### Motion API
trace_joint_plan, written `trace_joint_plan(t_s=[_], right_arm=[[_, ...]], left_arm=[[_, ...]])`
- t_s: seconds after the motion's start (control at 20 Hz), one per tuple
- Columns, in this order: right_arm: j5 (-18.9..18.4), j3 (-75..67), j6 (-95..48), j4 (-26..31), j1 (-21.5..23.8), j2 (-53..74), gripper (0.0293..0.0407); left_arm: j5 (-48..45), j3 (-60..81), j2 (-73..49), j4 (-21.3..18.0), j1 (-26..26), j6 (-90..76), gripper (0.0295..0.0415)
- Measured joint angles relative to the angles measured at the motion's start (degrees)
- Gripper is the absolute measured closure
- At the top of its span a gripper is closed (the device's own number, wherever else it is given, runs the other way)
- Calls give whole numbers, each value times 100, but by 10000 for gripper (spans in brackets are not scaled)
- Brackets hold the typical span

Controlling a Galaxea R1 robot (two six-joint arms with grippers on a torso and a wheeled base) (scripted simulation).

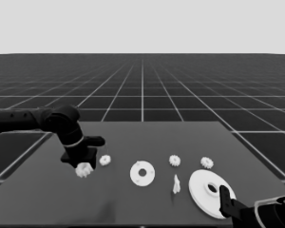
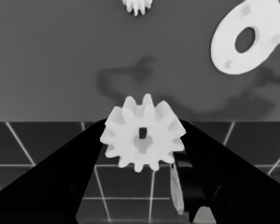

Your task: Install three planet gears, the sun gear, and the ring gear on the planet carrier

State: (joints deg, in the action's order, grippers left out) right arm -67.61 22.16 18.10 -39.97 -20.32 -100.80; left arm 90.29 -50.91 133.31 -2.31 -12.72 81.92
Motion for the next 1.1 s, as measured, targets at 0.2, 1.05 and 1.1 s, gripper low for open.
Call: trace_joint_plan(t_s=[0.2, 1.05, 1.1], right_arm=[[0, 0, 0, 0, 0, 0, 315], [0, 0, 0, 0, 0, 0, 315], [0, 0, 0, 0, 0, 0, 315]], left_arm=[[-25, -618, 1109, -63, -55, 864, 398], [-206, -3345, 3588, 2277, 2303, 299, 398], [-211, -3359, 3591, 2289, 2316, 290, 398]])
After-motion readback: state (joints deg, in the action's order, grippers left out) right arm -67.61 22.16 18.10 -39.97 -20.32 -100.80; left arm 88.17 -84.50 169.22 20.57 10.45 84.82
